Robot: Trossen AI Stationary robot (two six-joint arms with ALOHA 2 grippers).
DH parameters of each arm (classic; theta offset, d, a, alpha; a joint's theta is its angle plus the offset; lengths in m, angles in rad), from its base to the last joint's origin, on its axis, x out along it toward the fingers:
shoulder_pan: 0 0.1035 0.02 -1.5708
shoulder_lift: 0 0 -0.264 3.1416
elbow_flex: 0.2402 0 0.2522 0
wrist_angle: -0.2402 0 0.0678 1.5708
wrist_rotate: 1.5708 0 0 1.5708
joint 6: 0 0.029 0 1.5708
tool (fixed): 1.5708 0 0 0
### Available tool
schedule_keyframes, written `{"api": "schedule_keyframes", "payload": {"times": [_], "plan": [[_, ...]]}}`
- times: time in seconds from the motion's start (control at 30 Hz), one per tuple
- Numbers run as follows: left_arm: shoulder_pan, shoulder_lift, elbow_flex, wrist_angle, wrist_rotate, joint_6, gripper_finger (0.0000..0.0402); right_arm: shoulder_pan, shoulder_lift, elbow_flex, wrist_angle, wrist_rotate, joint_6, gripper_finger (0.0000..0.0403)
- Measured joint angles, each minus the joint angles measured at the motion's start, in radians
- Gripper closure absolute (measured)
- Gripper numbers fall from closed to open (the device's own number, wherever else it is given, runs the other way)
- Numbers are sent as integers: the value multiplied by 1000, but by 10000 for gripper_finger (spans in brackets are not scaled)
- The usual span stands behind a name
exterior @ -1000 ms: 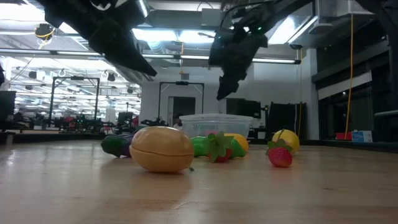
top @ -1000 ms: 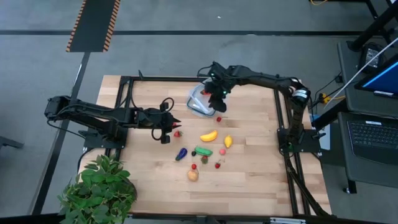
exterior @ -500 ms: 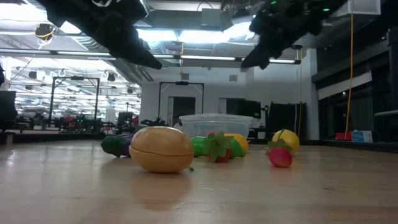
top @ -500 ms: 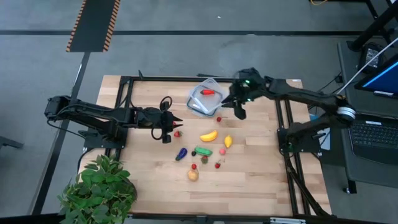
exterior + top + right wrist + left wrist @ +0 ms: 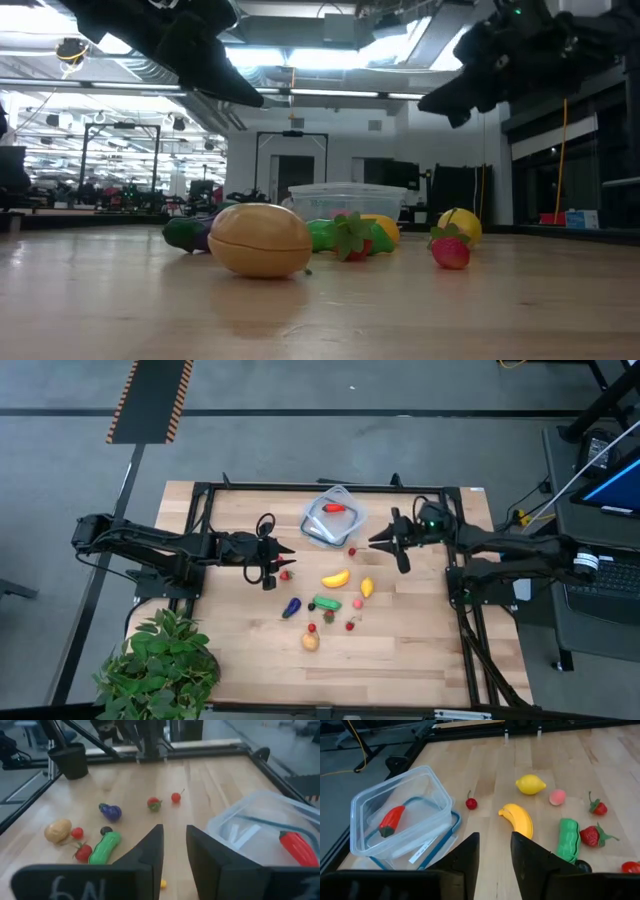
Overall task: Pick and placing Produce into tupperware
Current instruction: Put the yellow lemon into the transparent container
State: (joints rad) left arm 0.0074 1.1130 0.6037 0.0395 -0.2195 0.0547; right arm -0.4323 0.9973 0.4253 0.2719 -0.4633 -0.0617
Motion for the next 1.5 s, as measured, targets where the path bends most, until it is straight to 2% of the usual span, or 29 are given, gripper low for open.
{"api": "schedule_keyframes", "payload": {"times": [0.1, 0.37, 0.6, 0.7, 0.93, 1.13, 1.3, 1.5], "plan": [[0, 0, 0, -1, 0, 0, 296, 0, 10, -44, 64, 0, 19, 318], [0, 0, 0, -3, 0, 0, 312, 0, 23, -56, 50, 1, 31, 318], [1, 0, 0, -3, 0, 11, 326, 0, 23, -56, 70, 1, -39, 318], [2, 0, 0, -2, -4, 63, 332, 0, 23, -56, 72, 1, -47, 318], [27, 0, 0, 25, -5, 12, 342, 0, 23, -56, 65, 1, 99, 318], [34, 0, 0, 40, -5, -6, 348, 0, 24, -56, 62, 1, 60, 318], [13, 0, 0, 31, 50, 143, 356, 8, 24, -56, 42, 1, -49, 317], [-14, 0, 0, 99, 99, 94, 368, 30, 23, -56, 43, 1, -21, 317]]}}
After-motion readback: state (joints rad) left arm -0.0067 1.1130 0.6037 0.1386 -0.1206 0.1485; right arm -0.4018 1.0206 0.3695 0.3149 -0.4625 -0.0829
